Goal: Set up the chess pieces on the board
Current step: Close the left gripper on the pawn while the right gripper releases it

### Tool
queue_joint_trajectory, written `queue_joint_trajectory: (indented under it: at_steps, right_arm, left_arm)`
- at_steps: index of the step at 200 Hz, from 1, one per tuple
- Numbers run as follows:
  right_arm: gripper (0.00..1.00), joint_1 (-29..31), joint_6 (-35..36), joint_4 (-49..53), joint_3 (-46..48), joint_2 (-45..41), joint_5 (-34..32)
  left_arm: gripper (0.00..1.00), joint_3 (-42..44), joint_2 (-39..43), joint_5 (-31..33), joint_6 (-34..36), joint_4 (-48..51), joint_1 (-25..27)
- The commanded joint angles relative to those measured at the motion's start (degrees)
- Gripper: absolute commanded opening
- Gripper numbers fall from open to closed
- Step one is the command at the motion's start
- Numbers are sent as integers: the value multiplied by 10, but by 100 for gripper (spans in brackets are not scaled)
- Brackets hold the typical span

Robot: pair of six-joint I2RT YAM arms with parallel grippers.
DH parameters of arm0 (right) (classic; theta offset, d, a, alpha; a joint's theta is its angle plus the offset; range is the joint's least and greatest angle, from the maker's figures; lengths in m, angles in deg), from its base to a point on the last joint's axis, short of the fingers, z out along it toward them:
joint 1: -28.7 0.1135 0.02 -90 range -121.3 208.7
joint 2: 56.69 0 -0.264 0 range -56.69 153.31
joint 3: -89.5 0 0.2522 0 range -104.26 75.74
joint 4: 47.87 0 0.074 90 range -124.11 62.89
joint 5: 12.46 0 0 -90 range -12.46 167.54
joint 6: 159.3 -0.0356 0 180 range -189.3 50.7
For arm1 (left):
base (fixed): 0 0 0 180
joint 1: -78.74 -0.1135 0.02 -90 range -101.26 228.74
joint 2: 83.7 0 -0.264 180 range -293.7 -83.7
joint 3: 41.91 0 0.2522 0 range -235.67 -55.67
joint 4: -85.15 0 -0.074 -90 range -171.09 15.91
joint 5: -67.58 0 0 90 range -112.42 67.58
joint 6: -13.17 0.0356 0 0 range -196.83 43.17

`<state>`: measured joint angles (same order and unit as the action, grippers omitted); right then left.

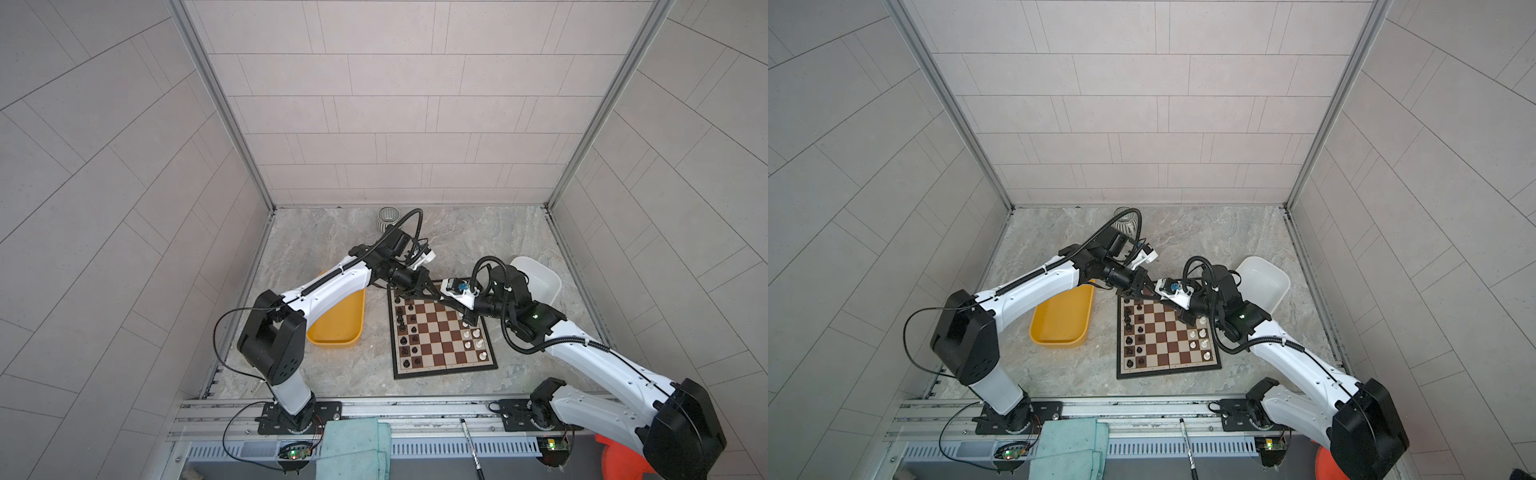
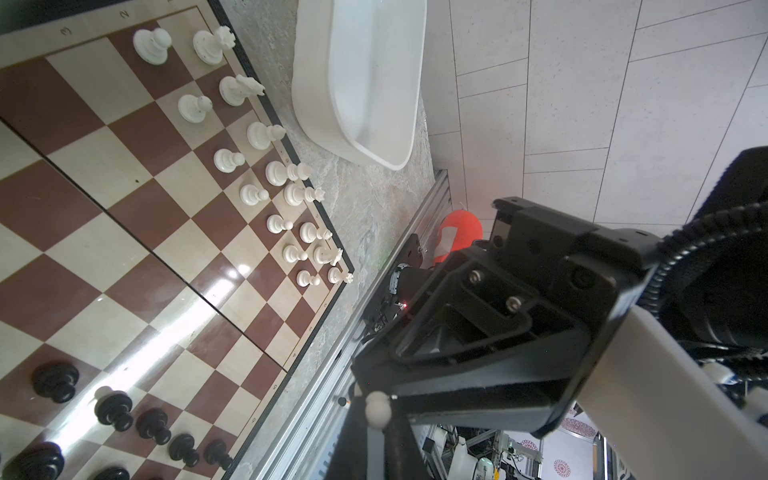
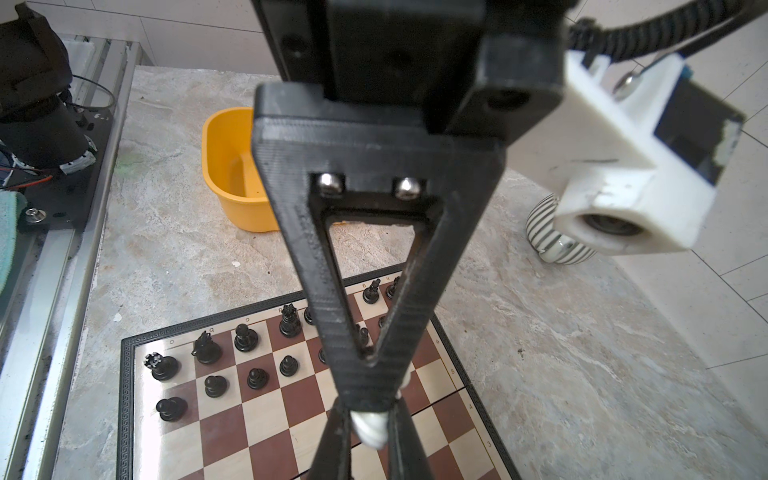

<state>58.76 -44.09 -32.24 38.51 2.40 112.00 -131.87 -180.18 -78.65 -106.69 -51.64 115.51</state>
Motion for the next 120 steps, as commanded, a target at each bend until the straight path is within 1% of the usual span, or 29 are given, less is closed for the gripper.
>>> queue_joint_trajectory:
  at_steps: [1, 7, 14, 68, 86, 101, 112, 120]
  right_arm:
    - [0, 10, 3, -2, -1, -12, 58]
    - [0, 10, 3, -2, -1, -13, 58]
    - [0, 10, 1, -3, -1, -13, 58]
    - [0, 11, -4, -10, 2, -14, 71]
    - [0, 11, -7, -10, 3, -16, 73]
    - [0, 11, -8, -12, 4, -17, 78]
    - [0, 11, -9, -13, 4, -17, 79]
    - [0, 11, -10, -13, 5, -17, 81]
  left_arm:
    - [14, -1, 0, -17, -19, -74, 7]
    - [19, 0, 0, -15, -22, -77, 6]
    - [20, 1, 0, -13, -25, -80, 7]
    - [21, 1, 1, -4, -36, -98, 6]
    - [24, 2, 0, 3, -41, -104, 6]
    - [24, 0, -2, 5, -41, -105, 7]
    - [20, -1, -2, 9, -42, -106, 7]
    - [19, -2, -3, 7, -41, -107, 7]
